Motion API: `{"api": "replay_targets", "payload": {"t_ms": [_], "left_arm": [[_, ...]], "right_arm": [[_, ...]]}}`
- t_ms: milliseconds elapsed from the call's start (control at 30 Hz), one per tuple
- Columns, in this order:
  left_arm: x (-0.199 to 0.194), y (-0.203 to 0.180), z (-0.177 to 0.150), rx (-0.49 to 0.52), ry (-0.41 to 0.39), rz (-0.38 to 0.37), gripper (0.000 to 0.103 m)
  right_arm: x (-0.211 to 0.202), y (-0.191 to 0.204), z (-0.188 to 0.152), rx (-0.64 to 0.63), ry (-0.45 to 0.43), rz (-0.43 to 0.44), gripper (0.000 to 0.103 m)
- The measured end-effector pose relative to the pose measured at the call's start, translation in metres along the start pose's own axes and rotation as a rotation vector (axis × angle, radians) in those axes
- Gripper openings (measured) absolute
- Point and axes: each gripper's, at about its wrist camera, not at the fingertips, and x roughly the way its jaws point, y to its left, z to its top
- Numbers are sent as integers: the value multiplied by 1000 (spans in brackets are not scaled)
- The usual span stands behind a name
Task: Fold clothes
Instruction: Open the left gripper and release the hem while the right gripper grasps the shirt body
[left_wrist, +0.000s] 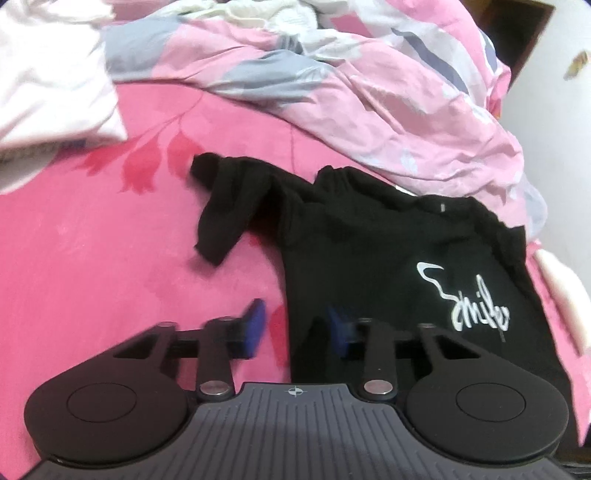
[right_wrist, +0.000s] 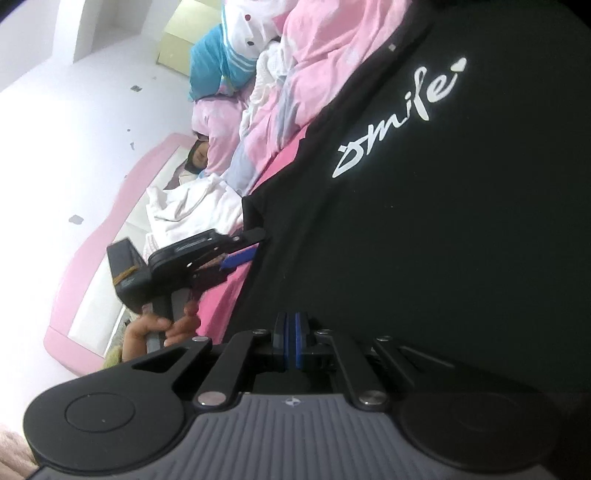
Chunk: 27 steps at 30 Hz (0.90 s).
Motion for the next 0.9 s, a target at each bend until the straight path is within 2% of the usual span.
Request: {"api": "replay_targets", "payload": {"t_ms": [100, 233, 300, 433, 533, 600, 667, 833, 900], "left_arm": [[4, -3, 0, 33, -22, 16, 2], [5, 2, 3, 40, -62, 49, 1], [8, 10, 5, 22, -71, 57, 1], [13, 18, 5, 21, -92, 65, 1], [9, 20, 5, 18, -82, 43, 6], [1, 22, 6, -2, -61, 35, 14], [-13, 22, 4, -4, -59, 60, 21], [-64, 8, -19, 60, -83, 36, 22], [-81, -4, -35, 104, -59, -30, 22]], "right_arm": [[-16, -2, -8, 4, -7, 7, 2], [-15, -1, -13, 7, -14, 13, 2], [-38, -4, -28, 6, -14, 13, 2], [-41, -4, -31, 5, -15, 12, 2], [-43, -2, -32, 2, -17, 10, 2], [-41, -2, -31, -1, -18, 9, 2], [-40, -2, -31, -4, -19, 7, 2], [-39, -2, -31, -13, -21, 2, 2], [-39, -2, -31, -16, -22, 0, 2]]}}
